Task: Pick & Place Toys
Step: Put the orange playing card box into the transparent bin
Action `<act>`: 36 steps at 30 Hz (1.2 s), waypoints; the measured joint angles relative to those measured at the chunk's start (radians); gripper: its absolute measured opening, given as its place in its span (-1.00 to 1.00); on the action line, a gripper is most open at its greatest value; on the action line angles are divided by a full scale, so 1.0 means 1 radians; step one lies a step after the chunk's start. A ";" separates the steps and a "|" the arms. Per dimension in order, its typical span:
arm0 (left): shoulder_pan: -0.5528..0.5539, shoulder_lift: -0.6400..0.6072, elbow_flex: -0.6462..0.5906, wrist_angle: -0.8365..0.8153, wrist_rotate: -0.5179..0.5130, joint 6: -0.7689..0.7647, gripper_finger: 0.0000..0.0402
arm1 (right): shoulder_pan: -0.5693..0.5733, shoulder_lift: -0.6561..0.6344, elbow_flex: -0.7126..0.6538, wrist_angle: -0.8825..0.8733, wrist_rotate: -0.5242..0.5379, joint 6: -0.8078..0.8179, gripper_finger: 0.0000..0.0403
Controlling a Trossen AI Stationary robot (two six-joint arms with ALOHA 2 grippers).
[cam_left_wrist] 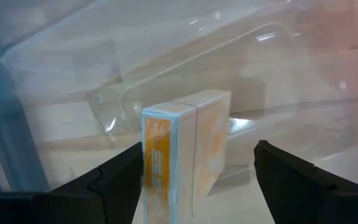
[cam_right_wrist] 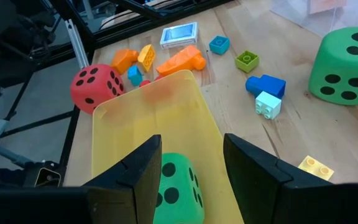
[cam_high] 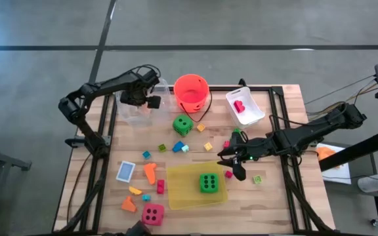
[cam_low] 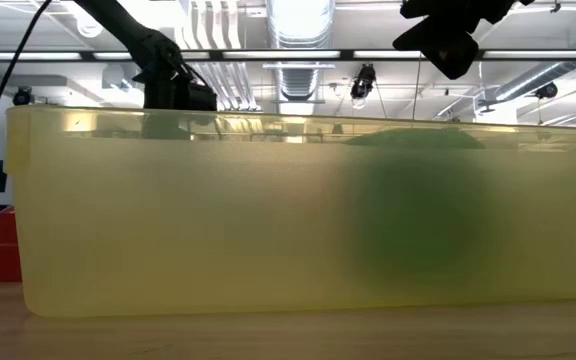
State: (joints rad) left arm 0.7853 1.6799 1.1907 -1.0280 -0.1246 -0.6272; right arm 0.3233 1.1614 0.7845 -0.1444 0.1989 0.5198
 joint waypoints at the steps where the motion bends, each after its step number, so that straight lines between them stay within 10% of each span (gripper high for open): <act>1: 0.000 -0.006 0.003 -0.001 0.000 0.001 0.43 | 0.000 0.000 0.000 0.000 0.000 0.000 -0.17; 36: -0.001 -0.031 0.002 -0.017 -0.066 0.029 0.43 | 0.000 0.000 0.000 0.000 -0.024 0.000 -0.17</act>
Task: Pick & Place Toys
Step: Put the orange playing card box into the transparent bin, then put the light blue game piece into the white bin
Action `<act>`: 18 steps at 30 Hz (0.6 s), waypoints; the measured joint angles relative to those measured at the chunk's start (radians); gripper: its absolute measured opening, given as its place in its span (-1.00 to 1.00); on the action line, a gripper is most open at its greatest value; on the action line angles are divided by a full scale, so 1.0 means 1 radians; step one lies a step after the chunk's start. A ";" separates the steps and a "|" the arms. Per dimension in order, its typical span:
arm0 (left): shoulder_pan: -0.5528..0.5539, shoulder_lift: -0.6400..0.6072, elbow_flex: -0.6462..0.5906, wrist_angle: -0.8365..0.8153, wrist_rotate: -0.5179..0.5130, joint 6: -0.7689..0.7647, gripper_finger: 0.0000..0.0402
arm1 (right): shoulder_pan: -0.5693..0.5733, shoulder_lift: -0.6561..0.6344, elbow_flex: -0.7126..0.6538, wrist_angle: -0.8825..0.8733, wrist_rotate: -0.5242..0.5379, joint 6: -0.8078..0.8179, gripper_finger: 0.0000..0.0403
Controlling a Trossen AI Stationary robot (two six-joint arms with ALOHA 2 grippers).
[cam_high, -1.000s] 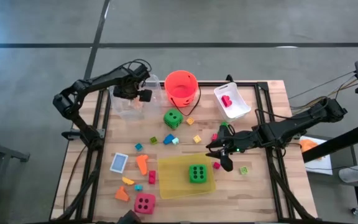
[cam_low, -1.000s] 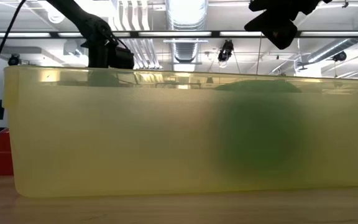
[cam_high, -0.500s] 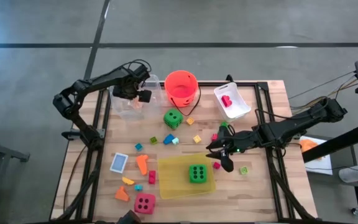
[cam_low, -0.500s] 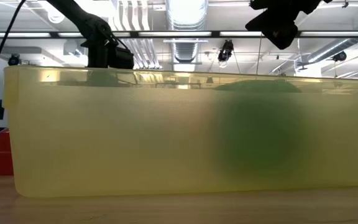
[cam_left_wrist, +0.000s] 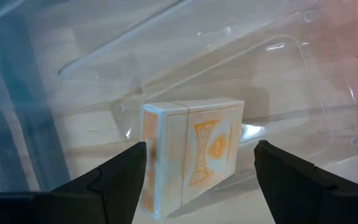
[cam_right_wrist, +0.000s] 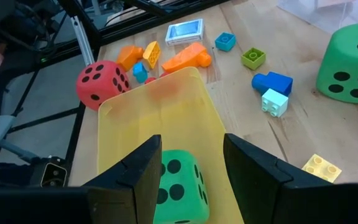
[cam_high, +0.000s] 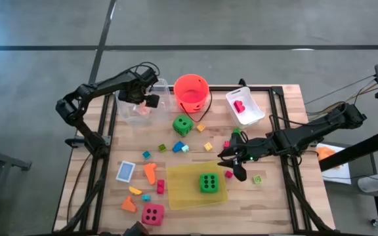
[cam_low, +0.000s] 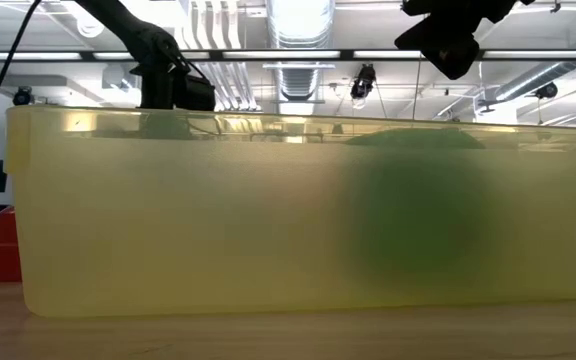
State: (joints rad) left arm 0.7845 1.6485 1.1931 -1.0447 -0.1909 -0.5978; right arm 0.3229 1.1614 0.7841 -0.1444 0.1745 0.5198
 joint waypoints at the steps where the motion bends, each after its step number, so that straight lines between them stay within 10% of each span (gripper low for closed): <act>1: 0.000 0.000 0.000 0.000 -0.001 0.000 0.43 | 0.000 0.000 0.000 0.000 0.000 0.000 -0.17; 18: 0.000 -0.022 0.008 -0.053 -0.001 0.061 0.42 | 0.000 0.000 0.000 0.000 0.000 -0.004 -0.17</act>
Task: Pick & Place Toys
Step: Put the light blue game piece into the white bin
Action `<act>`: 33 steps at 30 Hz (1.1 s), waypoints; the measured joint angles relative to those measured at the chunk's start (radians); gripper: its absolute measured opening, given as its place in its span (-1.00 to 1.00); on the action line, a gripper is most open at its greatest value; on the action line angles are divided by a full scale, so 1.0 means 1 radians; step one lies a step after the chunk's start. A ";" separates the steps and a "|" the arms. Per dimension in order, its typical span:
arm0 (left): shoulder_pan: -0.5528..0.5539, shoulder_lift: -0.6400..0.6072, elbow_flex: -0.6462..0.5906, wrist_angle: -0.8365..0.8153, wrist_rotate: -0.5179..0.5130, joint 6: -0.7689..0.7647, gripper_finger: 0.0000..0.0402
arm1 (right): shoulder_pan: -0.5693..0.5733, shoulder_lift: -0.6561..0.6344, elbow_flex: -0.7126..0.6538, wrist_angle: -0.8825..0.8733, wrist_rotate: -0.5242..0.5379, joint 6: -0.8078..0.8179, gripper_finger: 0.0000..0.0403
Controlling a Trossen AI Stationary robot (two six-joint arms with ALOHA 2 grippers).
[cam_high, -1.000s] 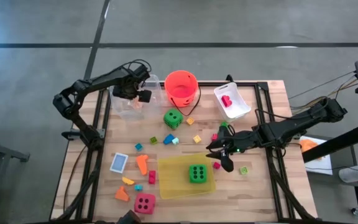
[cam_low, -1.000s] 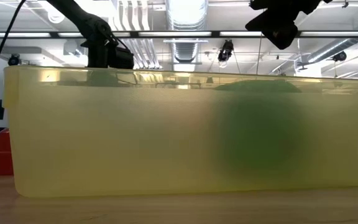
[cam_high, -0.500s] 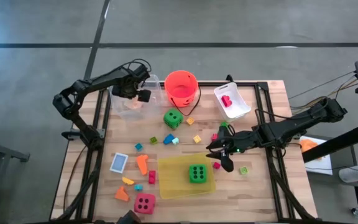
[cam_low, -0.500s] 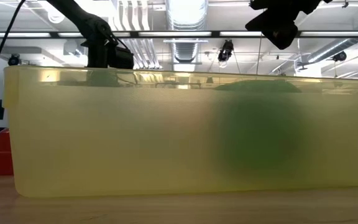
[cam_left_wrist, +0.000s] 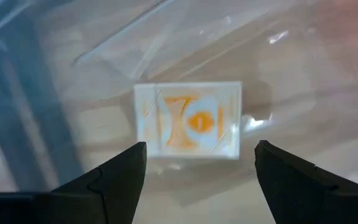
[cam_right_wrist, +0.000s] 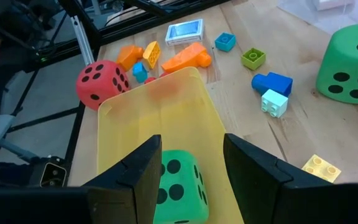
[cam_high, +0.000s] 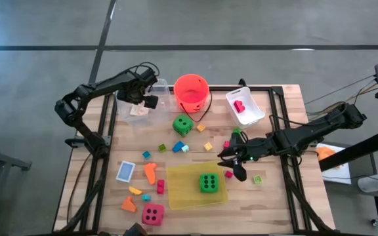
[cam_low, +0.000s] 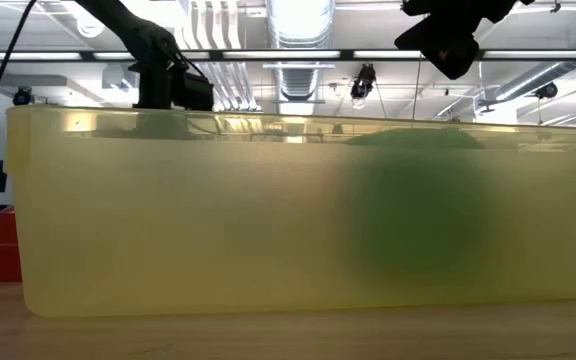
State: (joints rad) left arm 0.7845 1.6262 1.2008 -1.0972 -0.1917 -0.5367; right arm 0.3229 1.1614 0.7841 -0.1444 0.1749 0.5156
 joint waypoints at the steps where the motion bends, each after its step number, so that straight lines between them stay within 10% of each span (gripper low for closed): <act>1: 0.000 -0.007 0.008 -0.022 0.000 0.009 0.42 | 0.000 0.000 0.000 0.000 0.000 -0.001 -0.17; 15: -0.076 -0.182 0.089 -0.347 0.007 0.030 0.42 | 0.000 0.000 0.000 -0.002 0.000 -0.020 -0.17; 33: -0.577 -0.320 0.087 -0.445 0.088 -0.297 0.42 | 0.000 0.000 0.000 -0.009 0.000 -0.074 -0.17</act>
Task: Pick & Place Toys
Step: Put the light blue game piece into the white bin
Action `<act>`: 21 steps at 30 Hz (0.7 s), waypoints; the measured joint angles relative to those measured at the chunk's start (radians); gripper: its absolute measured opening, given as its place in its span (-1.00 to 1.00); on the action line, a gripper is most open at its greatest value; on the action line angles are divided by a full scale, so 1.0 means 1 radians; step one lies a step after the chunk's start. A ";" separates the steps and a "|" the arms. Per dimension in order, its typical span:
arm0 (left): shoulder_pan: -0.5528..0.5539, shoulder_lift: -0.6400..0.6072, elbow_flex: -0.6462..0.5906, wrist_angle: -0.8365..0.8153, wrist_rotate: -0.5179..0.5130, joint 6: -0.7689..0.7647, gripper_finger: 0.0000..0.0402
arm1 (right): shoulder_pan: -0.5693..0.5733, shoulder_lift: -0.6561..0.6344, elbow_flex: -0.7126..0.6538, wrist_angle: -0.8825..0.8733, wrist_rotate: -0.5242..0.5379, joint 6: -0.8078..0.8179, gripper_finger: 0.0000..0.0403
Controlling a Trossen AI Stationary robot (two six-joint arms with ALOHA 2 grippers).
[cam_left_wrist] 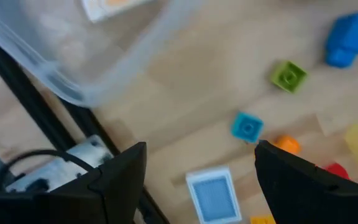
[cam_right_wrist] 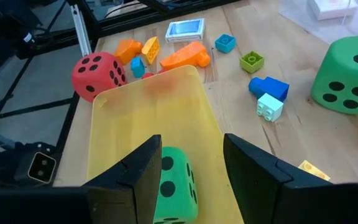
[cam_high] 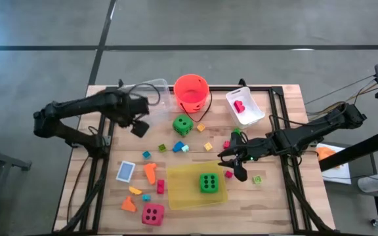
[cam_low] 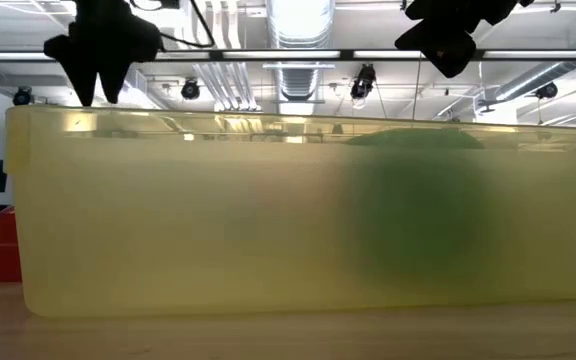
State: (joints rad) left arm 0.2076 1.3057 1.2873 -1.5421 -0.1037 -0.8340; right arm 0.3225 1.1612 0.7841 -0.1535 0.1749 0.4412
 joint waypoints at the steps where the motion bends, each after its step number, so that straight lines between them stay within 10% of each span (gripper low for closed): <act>1: -0.033 0.000 0.000 0.000 0.000 -0.022 0.42 | 0.000 0.000 0.000 0.000 0.000 0.000 -0.17; 11: -0.297 0.000 -0.116 0.079 -0.012 -0.239 0.42 | 0.000 0.000 0.000 -0.031 0.000 0.004 -0.17; 21: -0.315 0.001 -0.352 0.404 -0.004 -0.117 0.43 | 0.000 0.000 0.000 -0.030 0.000 0.004 -0.17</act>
State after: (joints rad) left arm -0.1078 1.3064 0.9354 -1.1378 -0.1081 -0.9506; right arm 0.3229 1.1610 0.7841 -0.1834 0.1749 0.4450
